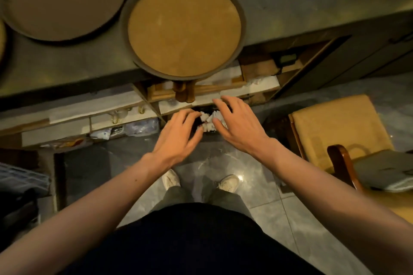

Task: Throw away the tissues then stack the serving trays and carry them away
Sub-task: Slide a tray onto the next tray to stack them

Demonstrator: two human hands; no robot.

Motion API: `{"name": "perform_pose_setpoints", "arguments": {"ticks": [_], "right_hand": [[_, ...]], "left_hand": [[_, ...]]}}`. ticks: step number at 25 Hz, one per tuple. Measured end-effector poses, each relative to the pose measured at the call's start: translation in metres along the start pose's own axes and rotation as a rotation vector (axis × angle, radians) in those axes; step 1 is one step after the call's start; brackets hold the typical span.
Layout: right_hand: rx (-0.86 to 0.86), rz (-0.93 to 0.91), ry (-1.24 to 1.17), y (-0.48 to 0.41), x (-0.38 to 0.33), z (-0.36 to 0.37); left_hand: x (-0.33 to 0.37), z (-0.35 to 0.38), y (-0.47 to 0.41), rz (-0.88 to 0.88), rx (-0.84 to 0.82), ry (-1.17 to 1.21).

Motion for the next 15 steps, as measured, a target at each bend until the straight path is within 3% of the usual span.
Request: {"name": "perform_pose_setpoints", "arguments": {"ticks": [8,15], "right_hand": [[0.152,0.051,0.021,-0.044,-0.077,-0.049],[0.283,0.164,0.037,-0.087,-0.098,-0.084]], "left_hand": [[-0.056,-0.105,0.028,0.039,0.166,-0.009],[-0.080,-0.164,-0.005,0.093,0.225,-0.026]]}}
Point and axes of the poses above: each hand's wrist, its own y-axis away from the middle knuckle, its own z-axis out of the palm, x = y × z, the point moved 5 cm from there along -y, towards the middle knuckle, and after that the axes turned 5 degrees about -x, right-handed, at the moved point
